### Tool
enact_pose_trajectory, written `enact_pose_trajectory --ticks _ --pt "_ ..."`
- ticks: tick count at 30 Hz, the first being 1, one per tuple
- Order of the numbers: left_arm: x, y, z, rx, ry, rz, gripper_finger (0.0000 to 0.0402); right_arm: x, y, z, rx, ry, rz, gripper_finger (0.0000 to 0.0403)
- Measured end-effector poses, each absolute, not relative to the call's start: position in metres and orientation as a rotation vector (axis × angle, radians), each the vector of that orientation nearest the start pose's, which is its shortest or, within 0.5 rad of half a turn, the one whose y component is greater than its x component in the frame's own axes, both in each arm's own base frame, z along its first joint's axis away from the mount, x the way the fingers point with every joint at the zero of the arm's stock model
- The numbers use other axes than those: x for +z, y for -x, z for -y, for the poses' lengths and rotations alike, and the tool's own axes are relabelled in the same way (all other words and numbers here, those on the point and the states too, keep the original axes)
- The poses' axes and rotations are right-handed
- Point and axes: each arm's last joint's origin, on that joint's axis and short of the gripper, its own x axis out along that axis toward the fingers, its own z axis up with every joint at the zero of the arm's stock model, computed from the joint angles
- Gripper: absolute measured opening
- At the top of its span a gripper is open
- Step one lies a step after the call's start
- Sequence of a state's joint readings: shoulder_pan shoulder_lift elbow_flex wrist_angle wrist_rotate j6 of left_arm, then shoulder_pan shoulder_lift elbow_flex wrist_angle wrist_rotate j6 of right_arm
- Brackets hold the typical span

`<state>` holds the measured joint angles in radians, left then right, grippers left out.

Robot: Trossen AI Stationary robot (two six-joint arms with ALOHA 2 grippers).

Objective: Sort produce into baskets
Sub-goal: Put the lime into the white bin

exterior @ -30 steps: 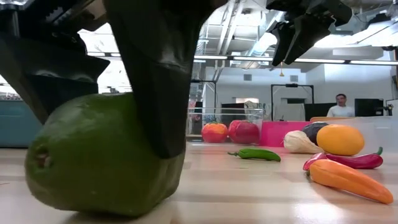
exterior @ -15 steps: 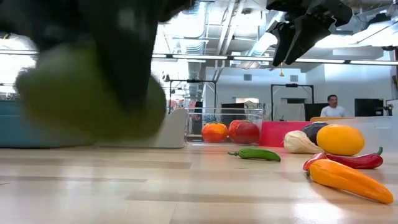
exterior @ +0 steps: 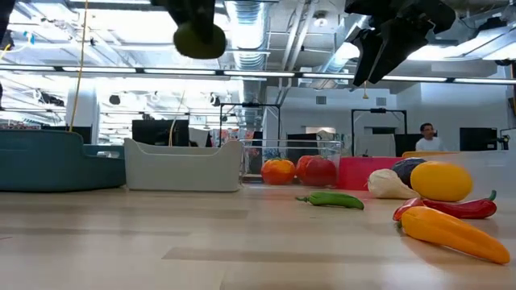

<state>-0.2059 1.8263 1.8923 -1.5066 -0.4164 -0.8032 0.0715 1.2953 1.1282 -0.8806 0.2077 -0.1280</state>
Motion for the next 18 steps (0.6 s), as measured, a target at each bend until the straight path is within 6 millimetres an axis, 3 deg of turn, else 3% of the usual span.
enact_pose_trajectory --ticks 4,9,18 --pt "0.362 -0.320 0.002 0.759 0.134 -1.191 0.0179 0.293 -0.248 -0.012 -0.057 0.262 -1.046 0.0271" --pt "0.369 -0.304 -0.061 0.802 0.089 -1.278 0.0179 0.293 -0.248 -0.012 -0.058 0.262 -1.046 0.0271" --pt "0.345 -0.262 -0.147 0.860 0.099 -1.506 0.0179 0.293 -0.247 -0.011 -0.071 0.242 -1.047 0.0271"
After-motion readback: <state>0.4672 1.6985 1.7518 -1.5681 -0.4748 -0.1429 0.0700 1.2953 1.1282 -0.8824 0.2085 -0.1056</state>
